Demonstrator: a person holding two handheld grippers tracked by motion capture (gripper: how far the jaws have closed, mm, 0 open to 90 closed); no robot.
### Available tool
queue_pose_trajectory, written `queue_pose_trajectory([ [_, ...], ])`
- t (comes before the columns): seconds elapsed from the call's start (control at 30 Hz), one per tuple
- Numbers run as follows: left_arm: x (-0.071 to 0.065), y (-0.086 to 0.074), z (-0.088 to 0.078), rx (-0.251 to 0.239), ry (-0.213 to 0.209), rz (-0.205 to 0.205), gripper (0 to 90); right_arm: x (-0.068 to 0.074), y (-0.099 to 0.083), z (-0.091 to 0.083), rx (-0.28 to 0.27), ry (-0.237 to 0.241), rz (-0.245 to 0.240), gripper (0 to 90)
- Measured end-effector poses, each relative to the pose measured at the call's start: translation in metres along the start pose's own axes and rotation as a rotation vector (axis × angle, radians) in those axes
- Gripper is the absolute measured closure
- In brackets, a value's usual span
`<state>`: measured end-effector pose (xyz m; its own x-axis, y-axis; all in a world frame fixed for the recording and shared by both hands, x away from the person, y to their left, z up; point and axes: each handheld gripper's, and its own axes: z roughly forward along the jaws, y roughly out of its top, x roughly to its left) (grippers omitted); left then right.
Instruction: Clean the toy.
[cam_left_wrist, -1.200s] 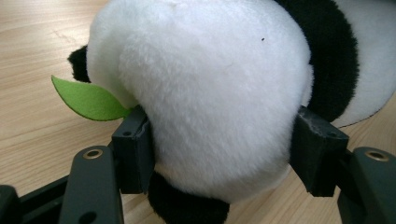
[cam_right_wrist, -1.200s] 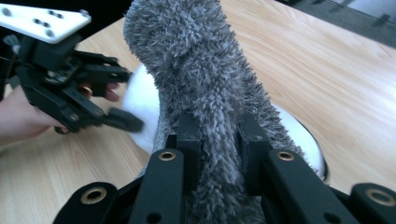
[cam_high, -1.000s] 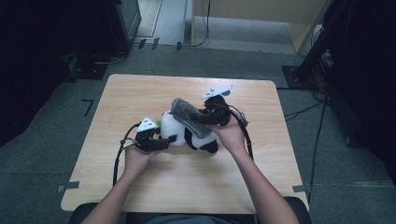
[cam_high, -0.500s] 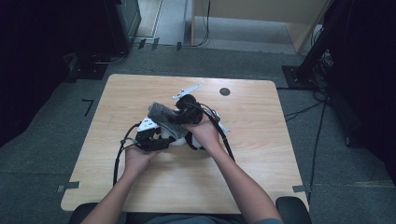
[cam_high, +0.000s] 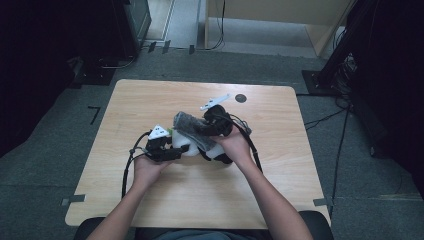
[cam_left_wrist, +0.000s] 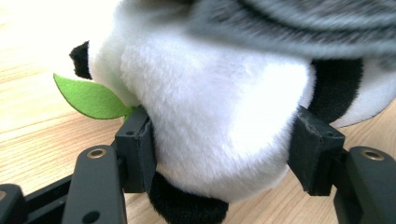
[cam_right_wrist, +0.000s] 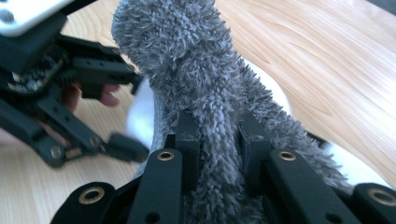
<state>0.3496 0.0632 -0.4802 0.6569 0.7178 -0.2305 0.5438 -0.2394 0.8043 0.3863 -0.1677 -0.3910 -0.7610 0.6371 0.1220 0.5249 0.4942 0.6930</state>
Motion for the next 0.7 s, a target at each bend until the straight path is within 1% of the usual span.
queue_pose_trajectory([
  [0.13, 0.000, 0.000, 0.000, -0.002, -0.004, -0.001, 34.9, -0.006, -0.012, -0.018, -0.017, -0.024, 0.009, 74.9],
  [0.33, 0.000, -0.001, 0.000, -0.010, 0.002, 0.012, 34.6, -0.018, -0.030, -0.045, -0.025, -0.091, 0.021, 74.7],
  [0.4, 0.000, -0.002, 0.000, -0.006, 0.002, 0.014, 34.7, -0.023, -0.036, -0.051, -0.031, -0.098, 0.032, 74.8],
  [0.53, 0.001, -0.002, -0.002, 0.001, -0.003, 0.003, 35.3, -0.033, -0.053, -0.063, -0.051, -0.119, 0.054, 74.7],
  [0.6, 0.001, -0.002, -0.003, 0.006, 0.001, 0.011, 35.5, -0.037, -0.060, -0.066, -0.063, -0.122, 0.070, 74.4],
  [0.7, -0.003, -0.004, -0.004, 0.003, 0.012, 0.010, 35.4, -0.040, -0.066, -0.067, -0.079, -0.108, 0.101, 74.3],
])
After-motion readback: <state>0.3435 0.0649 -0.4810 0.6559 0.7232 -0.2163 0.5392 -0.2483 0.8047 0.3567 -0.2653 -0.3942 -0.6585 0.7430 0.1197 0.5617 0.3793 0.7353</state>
